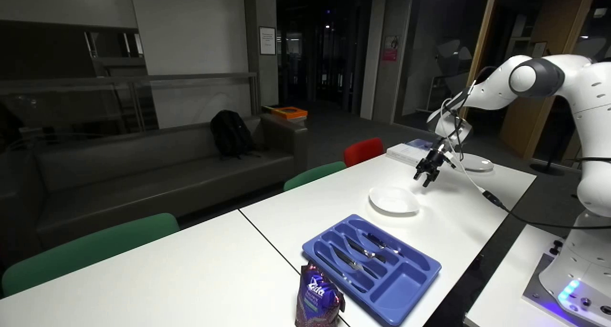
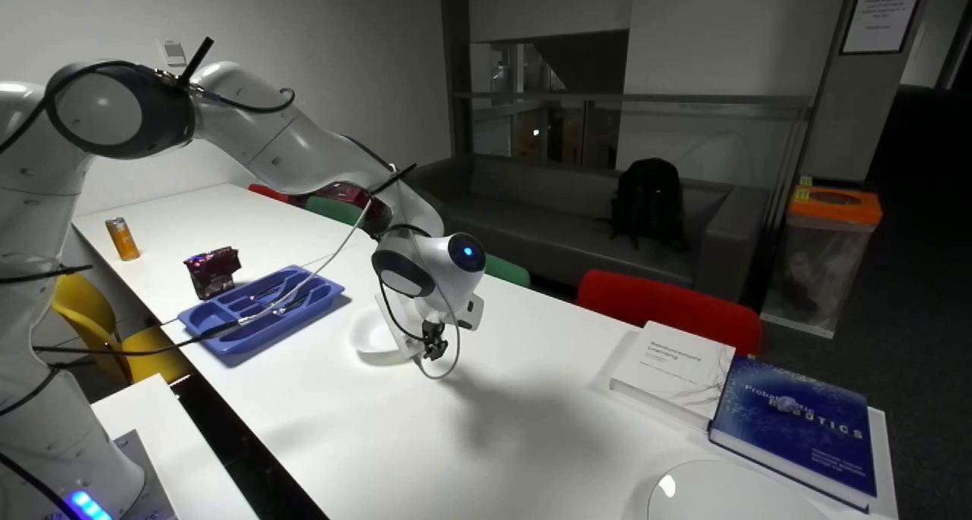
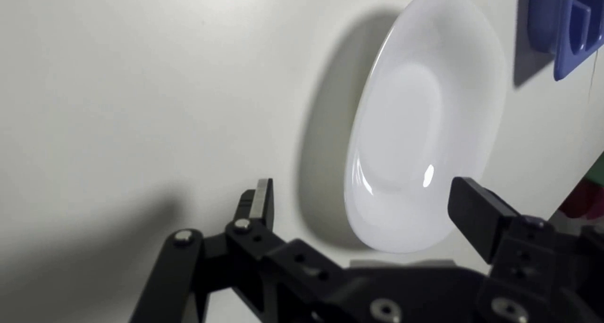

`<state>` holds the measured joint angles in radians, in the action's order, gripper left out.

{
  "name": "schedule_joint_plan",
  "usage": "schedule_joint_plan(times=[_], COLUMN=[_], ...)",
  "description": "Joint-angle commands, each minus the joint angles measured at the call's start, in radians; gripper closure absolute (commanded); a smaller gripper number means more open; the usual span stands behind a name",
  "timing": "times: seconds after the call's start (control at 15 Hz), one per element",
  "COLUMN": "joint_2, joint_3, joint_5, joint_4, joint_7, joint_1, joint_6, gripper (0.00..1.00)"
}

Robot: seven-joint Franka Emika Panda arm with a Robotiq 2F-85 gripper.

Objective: Move the plate to the left

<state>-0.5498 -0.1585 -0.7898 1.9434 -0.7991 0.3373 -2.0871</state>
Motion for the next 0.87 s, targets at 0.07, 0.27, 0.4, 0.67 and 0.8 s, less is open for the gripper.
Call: schedule_joint_plan(times=[0.07, 0.27, 0.4, 0.67, 0.8], joint_2=[0.157, 0.193, 0.206, 0.163, 0.168], joint_3=[-0.034, -0.043, -0.039, -0.01, -0.011], joint_5=[0.1, 0.226, 0.315, 0.348, 0.355], joint_4=[0.167, 0.204, 0.215, 0.176, 0.182], joint_7=[0.206, 0.348, 0.423, 0.442, 0.451], joint_1=[-0.025, -0.034, -0.034, -0.006, -0.009], joint_6=[-0.043, -0.036, -0.022, -0.005, -0.005], gripper=[0.0, 0.0, 0.0, 0.0, 0.0])
